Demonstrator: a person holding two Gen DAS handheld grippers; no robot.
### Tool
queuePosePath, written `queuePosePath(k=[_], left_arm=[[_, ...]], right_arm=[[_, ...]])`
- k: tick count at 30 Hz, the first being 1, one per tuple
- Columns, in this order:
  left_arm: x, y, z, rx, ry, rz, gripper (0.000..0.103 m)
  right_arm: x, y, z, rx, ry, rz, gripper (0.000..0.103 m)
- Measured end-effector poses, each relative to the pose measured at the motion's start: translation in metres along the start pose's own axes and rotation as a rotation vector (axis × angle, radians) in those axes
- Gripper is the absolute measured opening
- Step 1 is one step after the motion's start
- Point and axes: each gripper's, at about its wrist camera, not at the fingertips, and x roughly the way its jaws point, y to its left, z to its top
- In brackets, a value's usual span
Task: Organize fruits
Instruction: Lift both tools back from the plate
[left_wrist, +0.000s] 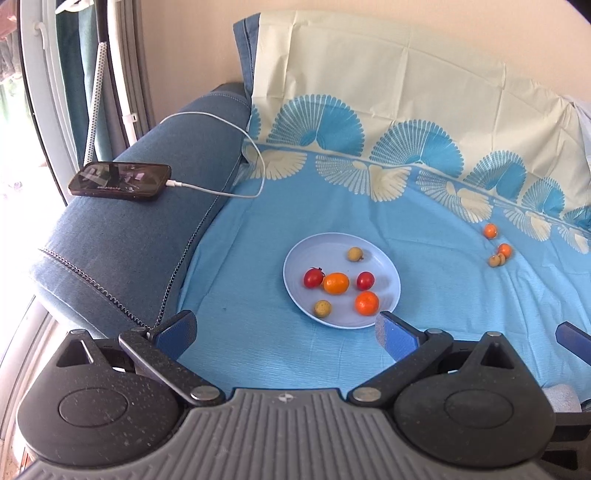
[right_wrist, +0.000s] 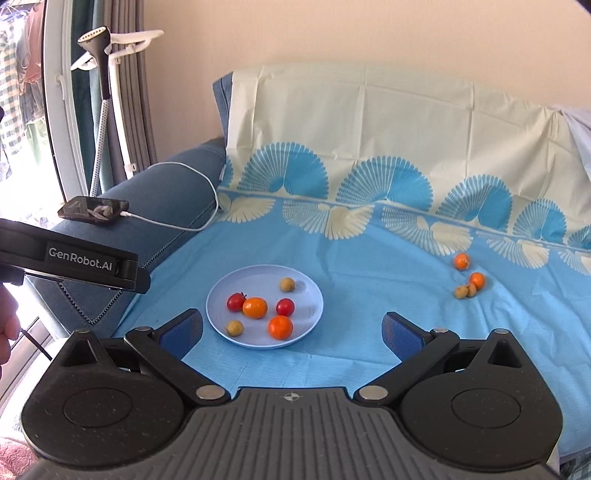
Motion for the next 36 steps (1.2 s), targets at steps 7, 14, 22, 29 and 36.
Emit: queuePosePath(k=[7,14,22,29,36], left_arm=[[-0.003,0.001,-0.001,-0.022,-0.004,0.001,0.103],[0.0,0.004,0.001,-0.02,0.002,0.009,0.103],[0.009,0.009,0.002,-0.03,0.019,0.015,0.103],[0.018,0.013,0.003,-0.037,0.039,0.023,0.103],[0.026,0.012,0.007,-0.041,0.053,0.032,0.103]], right_arm=[[-0.017,0.006,-0.003,-0.054,-0.035,0.004,0.102],[-0.009,0.007,-0.003,-0.046,-0.027,0.012,0.102],[0.002,0.011,-0.002,-0.057,-0.001,0.021,0.102],[0.01,0.013,-0.003,-0.058,0.02,0.026,0.102],[0.017,0.011,-0.004,-0.047,0.039,0.016,0.102]])
